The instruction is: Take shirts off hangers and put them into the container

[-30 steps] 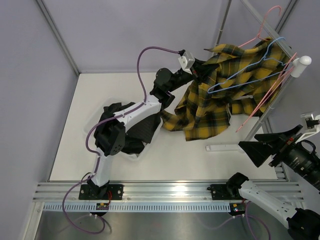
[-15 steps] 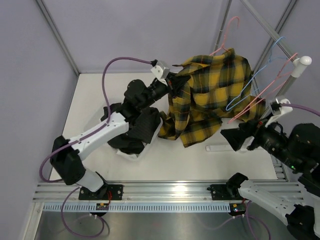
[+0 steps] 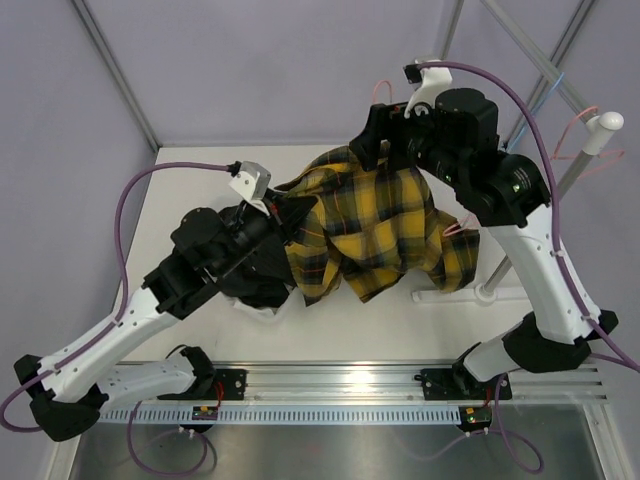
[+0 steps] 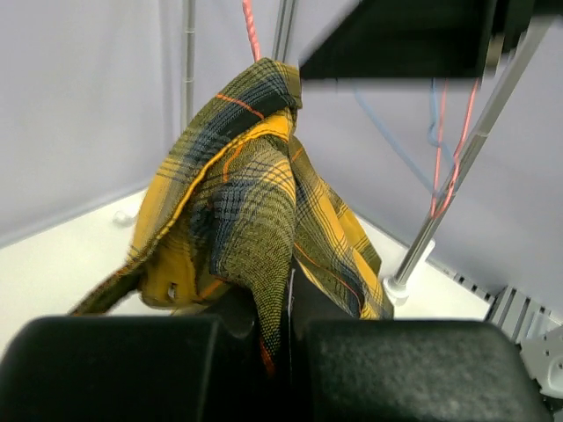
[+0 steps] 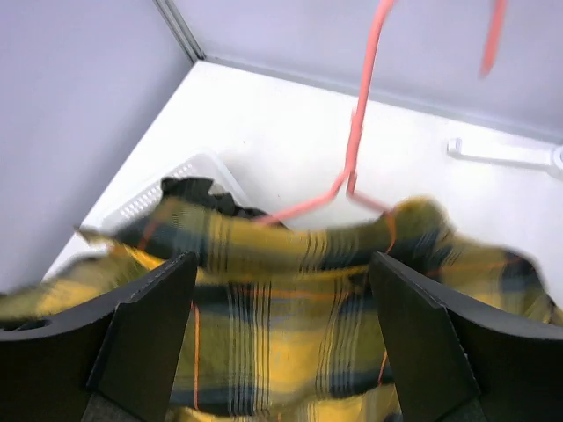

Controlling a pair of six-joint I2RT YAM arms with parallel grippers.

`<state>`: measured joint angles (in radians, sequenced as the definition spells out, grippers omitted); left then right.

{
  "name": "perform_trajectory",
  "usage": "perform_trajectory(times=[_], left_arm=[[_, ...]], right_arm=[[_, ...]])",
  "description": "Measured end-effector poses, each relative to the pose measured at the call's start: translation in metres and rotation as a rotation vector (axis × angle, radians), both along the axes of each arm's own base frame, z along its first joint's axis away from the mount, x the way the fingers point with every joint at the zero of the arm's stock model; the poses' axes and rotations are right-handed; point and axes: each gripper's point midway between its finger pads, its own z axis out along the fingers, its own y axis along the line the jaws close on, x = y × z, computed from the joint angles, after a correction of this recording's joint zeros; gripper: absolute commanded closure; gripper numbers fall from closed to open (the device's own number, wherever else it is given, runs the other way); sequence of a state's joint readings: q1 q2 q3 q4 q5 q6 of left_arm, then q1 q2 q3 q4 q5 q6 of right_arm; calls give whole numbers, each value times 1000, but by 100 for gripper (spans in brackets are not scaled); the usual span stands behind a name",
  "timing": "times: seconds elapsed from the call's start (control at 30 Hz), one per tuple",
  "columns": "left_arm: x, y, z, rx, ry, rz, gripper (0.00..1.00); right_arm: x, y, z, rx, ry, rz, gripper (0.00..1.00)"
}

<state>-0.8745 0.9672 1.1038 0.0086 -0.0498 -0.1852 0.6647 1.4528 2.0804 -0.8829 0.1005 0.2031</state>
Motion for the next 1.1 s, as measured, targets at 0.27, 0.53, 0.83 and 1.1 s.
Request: perform_trajectory(times=[0.27, 0.53, 0.83, 1.1], left_arm=[[-12, 17, -28, 56, 53, 16, 100], [-20, 25, -27, 46, 50, 12, 100], [-33, 40, -13, 8, 25, 5, 100], [-39, 44, -7, -17, 20, -5, 100]], right_arm=[[4, 5, 37, 64, -84, 8, 14], [9, 9, 24, 53, -75, 9, 16], [22, 20, 0, 42, -51, 13, 19], [41, 43, -21, 53, -26, 39, 80]])
